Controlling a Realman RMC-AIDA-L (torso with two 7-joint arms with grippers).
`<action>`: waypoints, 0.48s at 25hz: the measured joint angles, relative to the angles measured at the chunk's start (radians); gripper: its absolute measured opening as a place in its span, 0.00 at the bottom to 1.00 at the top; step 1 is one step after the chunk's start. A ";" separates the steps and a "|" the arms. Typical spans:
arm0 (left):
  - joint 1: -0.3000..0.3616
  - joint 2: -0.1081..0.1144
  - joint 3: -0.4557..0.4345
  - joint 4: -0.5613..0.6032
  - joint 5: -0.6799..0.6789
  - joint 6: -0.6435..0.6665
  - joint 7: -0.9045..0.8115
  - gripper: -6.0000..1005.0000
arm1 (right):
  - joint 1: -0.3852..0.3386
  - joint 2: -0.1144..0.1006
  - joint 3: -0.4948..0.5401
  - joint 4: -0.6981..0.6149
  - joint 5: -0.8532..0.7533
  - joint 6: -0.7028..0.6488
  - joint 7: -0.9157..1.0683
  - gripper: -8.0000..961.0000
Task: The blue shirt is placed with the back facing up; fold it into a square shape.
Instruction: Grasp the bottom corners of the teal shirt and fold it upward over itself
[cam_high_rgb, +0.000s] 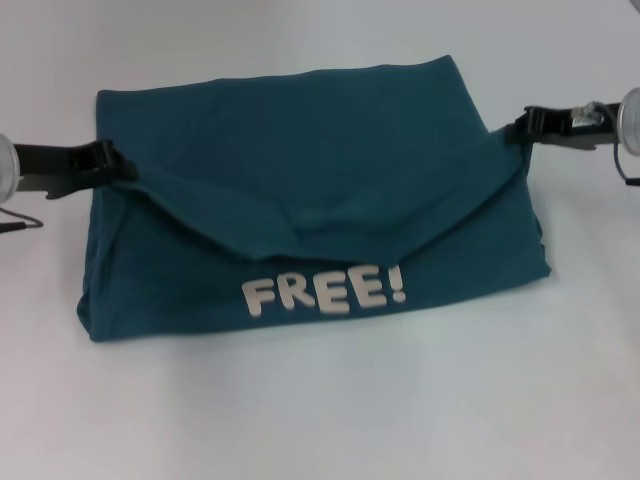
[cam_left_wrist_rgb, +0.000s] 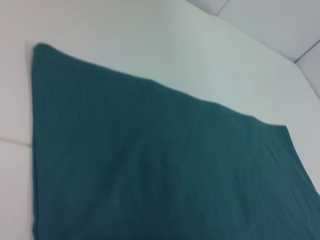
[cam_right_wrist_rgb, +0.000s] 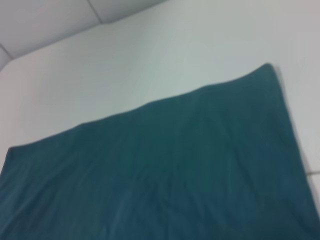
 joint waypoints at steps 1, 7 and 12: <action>-0.003 0.001 0.000 0.000 0.001 -0.008 0.000 0.03 | 0.002 -0.002 0.003 0.000 0.002 0.008 0.002 0.04; -0.021 0.004 0.008 -0.009 0.004 -0.075 -0.001 0.03 | 0.017 -0.004 0.004 -0.001 0.046 0.064 -0.005 0.04; -0.033 -0.007 0.036 -0.043 0.007 -0.156 0.039 0.03 | 0.044 -0.001 -0.032 0.065 0.008 0.137 -0.018 0.04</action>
